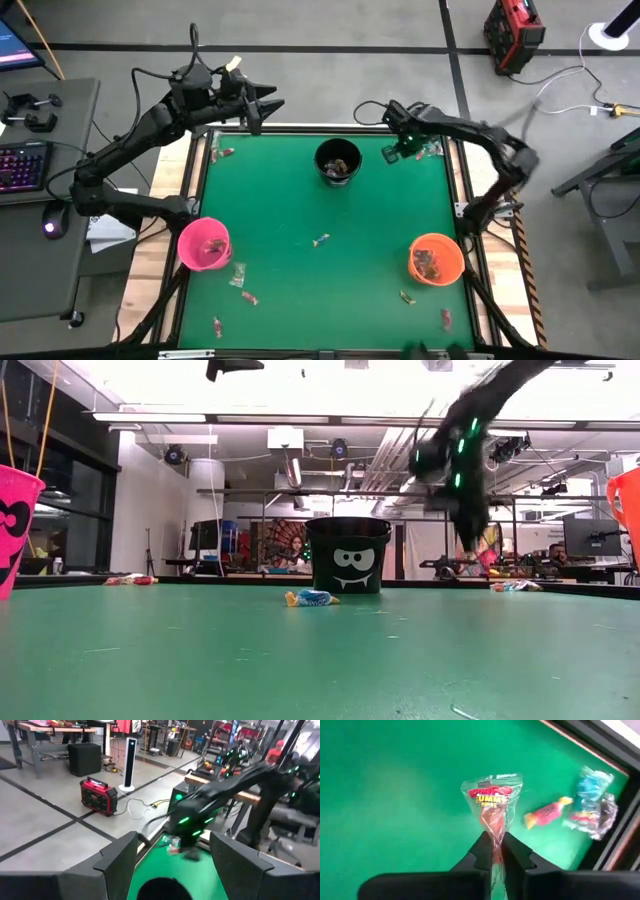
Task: Sort candy by brand, put in halloween buckets
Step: Put the orange gummy into the orange bucket, then put the green candy into the black bucket
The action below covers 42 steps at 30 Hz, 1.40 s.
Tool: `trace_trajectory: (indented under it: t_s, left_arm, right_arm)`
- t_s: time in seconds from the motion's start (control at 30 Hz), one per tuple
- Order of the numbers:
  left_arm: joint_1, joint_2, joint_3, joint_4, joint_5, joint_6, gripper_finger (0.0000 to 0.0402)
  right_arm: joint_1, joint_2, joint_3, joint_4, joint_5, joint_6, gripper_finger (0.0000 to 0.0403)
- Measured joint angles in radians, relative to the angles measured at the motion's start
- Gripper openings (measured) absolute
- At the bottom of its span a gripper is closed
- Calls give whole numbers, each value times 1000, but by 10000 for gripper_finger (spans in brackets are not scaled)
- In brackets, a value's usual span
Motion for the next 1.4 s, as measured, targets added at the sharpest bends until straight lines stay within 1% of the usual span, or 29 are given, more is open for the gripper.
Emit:
trace_trajectory:
  t_s: [0.03,0.1,0.2,0.27,0.33,0.4,0.47,0.53,0.57,0.63,0.7,0.8,0.9,0.97,1.03,1.1,1.23,1.4]
  left_arm:
    - [0,0,0,-8,0,13,236]
    - [0,3,0,-20,0,37,236]
    - [1,10,0,-27,-1,43,236]
    - [4,13,0,-18,-7,41,236]
    - [10,14,0,-10,-9,36,236]
    - [13,16,0,7,-10,41,236]
    - [14,16,0,9,-17,55,236]
    - [14,16,0,16,-23,74,236]
    - [14,16,0,23,-24,79,236]
    - [14,16,0,28,-24,85,236]
    - [14,16,0,31,-24,86,236]
    - [14,16,0,29,-24,86,236]
    - [14,16,0,25,-24,86,236]
    - [14,16,0,26,-24,86,236]
    - [14,16,0,25,-24,87,236]
    - [14,16,0,25,-24,87,236]
    - [14,16,0,25,-24,87,236]
    - [14,16,0,25,-24,87,236]
  right_arm:
    - [34,-53,0,-19,-33,-13,6]
    - [106,-166,-13,-47,-153,-4,9]
    - [237,-318,-46,-101,-348,94,4]
    - [345,-409,-58,-196,-425,194,4]
    - [464,-486,-60,-320,-451,320,4]
    - [589,-553,-61,-437,-476,489,3]
    - [710,-609,-61,-514,-540,679,2]
    - [825,-646,-61,-529,-597,856,2]
    - [879,-659,-61,-522,-609,924,2]
    - [966,-663,-62,-497,-609,1025,2]
    - [1023,-653,-77,-453,-619,1085,2]
    - [1070,-631,-157,-347,-666,1119,2]
    - [1090,-609,-265,-214,-681,1127,8]
    - [1089,-593,-326,-153,-707,1129,19]
    - [1089,-589,-365,-95,-733,1126,40]
    - [1088,-590,-382,-59,-740,1106,66]
    - [1082,-591,-368,-61,-745,1060,120]
    - [1080,-591,-348,-77,-745,1039,159]
